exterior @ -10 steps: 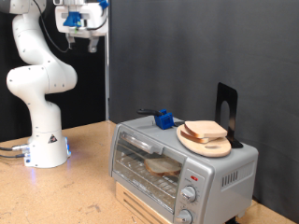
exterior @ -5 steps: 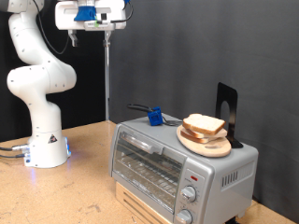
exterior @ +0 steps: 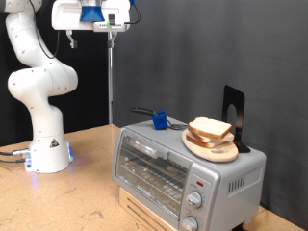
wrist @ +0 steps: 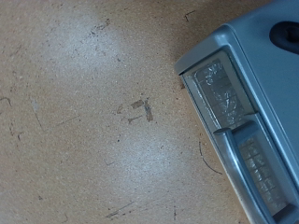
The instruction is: Make a piece of toast with the oven
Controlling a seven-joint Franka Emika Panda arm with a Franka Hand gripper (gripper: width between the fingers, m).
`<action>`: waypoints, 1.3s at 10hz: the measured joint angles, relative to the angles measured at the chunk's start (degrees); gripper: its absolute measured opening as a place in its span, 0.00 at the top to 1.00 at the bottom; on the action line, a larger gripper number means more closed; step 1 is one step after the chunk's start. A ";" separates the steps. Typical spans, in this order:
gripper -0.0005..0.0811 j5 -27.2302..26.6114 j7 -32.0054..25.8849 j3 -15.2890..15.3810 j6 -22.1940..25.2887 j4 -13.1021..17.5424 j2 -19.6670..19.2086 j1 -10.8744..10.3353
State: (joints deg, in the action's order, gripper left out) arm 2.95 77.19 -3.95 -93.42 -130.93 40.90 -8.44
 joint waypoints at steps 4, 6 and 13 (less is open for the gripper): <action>0.00 -2.96 -23.96 -4.74 -10.50 -2.82 0.52 -5.28; 0.00 1.71 -25.48 -4.05 -14.93 -3.09 -3.26 -5.03; 0.00 -0.36 -21.89 -7.28 -23.50 -7.09 -6.21 -1.46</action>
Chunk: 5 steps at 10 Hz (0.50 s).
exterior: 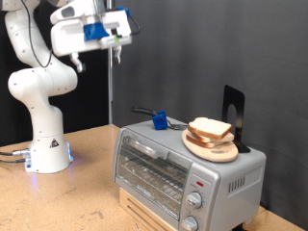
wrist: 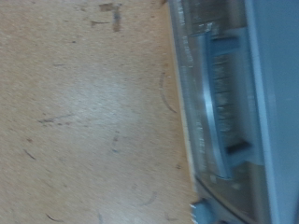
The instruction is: Make a piece of toast with the oven
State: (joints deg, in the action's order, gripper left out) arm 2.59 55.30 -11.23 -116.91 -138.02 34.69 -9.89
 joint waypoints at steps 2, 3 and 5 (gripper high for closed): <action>0.00 0.36 0.61 0.25 -0.85 0.34 -1.72 0.44; 0.00 -2.41 -2.20 -0.56 -0.23 0.32 -1.58 -0.34; 0.00 -7.38 -4.59 -2.29 -0.06 0.45 -2.98 -1.61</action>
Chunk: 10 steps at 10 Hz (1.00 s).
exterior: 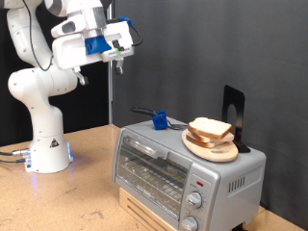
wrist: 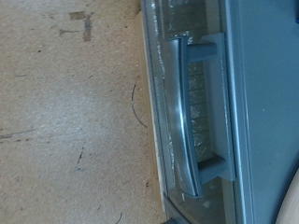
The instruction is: Make a piece of toast with the oven
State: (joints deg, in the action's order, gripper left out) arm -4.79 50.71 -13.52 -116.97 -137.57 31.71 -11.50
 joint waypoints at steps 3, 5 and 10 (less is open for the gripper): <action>0.00 -1.41 0.52 0.20 -0.76 1.81 -6.94 -0.42; 0.00 -1.55 0.08 0.81 -2.66 2.50 -10.77 -1.11; 0.00 -1.63 0.43 2.18 -7.10 1.63 -12.50 -1.36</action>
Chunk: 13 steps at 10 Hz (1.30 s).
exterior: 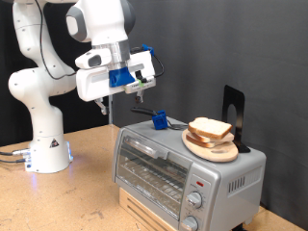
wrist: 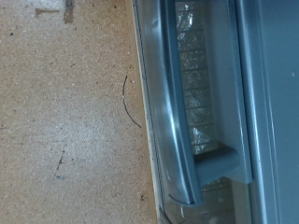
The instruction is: Make a piece of toast with the oven
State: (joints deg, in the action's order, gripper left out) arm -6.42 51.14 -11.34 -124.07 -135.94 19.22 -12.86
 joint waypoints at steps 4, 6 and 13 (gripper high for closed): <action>0.00 1.54 3.28 0.76 -2.61 -4.39 -2.48 0.03; 0.00 2.63 5.27 1.58 -7.22 -6.63 -4.48 0.05; 0.00 11.44 9.41 2.06 -12.05 -8.86 -6.63 3.29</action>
State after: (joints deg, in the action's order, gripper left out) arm 5.02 60.56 -9.28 -136.12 -144.80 12.59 -9.57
